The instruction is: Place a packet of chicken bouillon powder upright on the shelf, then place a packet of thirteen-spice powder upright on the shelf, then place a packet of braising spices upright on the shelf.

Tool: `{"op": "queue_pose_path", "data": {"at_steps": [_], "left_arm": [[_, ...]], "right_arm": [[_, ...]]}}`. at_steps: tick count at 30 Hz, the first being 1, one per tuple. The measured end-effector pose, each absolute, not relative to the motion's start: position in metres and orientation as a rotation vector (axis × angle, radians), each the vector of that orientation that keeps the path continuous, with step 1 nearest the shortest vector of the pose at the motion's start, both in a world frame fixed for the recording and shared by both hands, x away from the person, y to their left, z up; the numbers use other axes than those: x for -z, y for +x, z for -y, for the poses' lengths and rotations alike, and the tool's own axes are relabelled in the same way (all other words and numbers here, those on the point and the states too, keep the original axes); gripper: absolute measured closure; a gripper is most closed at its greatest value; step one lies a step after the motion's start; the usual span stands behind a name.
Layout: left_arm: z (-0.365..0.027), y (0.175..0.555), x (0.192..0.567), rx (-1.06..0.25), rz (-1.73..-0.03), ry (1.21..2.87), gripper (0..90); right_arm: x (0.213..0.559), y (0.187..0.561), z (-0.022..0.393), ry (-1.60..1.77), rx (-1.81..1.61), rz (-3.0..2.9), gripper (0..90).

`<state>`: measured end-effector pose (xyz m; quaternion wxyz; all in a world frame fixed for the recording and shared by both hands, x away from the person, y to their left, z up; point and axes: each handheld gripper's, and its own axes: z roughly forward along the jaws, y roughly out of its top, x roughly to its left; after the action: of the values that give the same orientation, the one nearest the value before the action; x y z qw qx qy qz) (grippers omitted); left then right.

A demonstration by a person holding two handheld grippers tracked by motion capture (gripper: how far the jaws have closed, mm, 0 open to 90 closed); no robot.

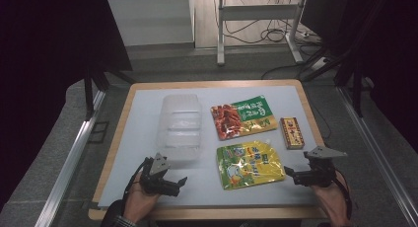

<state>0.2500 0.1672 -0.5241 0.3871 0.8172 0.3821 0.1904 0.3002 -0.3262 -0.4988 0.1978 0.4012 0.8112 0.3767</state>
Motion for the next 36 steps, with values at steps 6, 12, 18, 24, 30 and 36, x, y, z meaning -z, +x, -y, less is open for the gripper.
{"op": "queue_pose_path", "data": {"at_steps": [6, 12, 18, 24, 30, 36], "left_arm": [[-0.166, 0.248, 0.523, -0.49, -0.941, 2.068, 0.0], [-0.162, 0.247, 0.524, -0.486, -0.902, 2.097, 0.0], [-0.16, 0.248, 0.525, -0.473, -0.917, 2.101, 0.0], [-0.158, 0.248, 0.526, -0.461, -0.931, 2.106, 0.0], [-0.157, 0.249, 0.526, -0.412, -0.935, 2.098, 0.3], [-0.154, 0.247, 0.522, -0.387, -0.905, 2.092, 2.0]], "right_arm": [[0.5, 0.301, 0.326, 1.101, -1.065, -2.284, 1.5], [0.503, 0.302, 0.321, 1.092, -1.023, -2.317, 1.2], [0.502, 0.302, 0.322, 1.088, -1.033, -2.313, 0.6], [0.502, 0.302, 0.322, 1.089, -1.039, -2.312, 0.3], [0.502, 0.302, 0.322, 1.1, -1.044, -2.311, 0.6], [0.501, 0.302, 0.321, 1.107, -1.029, -2.313, 0.7]]}}
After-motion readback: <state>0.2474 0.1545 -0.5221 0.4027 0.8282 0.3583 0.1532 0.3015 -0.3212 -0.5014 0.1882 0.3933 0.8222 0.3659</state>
